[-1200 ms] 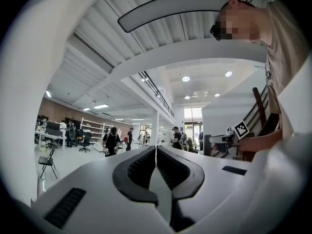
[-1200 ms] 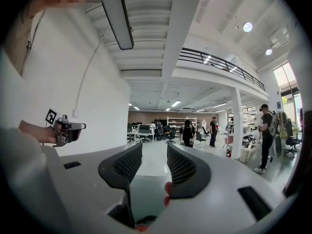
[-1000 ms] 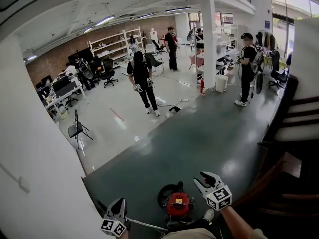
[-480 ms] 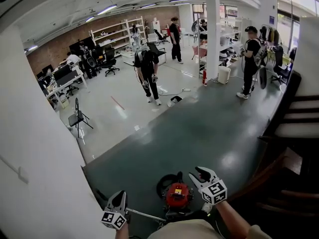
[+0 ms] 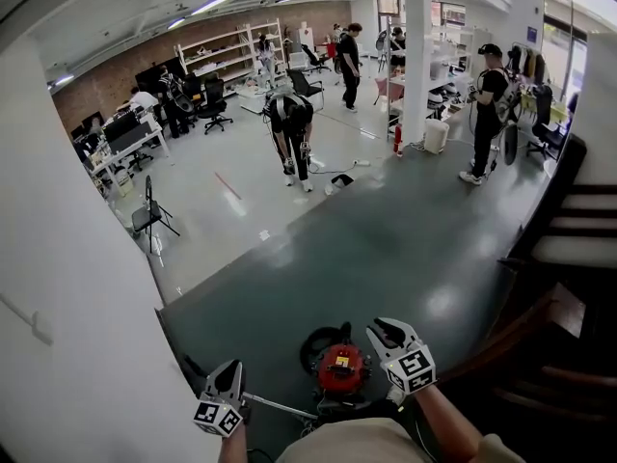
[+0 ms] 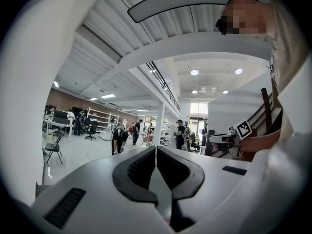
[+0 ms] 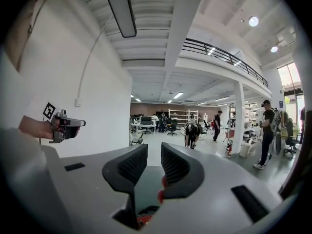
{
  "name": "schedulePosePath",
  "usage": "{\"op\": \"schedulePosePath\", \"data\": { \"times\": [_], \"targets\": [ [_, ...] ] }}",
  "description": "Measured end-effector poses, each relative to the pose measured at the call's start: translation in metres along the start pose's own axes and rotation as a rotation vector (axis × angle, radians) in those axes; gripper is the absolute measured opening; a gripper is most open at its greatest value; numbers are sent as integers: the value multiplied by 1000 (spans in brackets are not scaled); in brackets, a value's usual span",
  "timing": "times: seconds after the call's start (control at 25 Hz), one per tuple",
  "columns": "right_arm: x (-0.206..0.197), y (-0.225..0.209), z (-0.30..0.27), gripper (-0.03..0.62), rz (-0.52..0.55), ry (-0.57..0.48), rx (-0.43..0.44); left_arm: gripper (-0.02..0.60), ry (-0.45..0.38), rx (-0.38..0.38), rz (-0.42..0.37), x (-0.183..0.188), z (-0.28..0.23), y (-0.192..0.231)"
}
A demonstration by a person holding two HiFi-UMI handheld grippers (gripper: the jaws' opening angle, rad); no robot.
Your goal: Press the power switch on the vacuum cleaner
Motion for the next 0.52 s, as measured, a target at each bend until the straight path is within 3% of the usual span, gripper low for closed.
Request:
{"op": "schedulePosePath", "data": {
  "times": [0.52],
  "targets": [
    [7,15,-12,91,1,-4,17,6,13,-7,9,3,4,5]
  ]
}}
Point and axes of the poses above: the fingertips, and each gripper's own axes: z backward along the fingers, y to its left, x out of its top, the point moved 5 cm from there along z, backward along the fingers, and after that the axes turned 14 degrees about z, right-handed, at the moved point
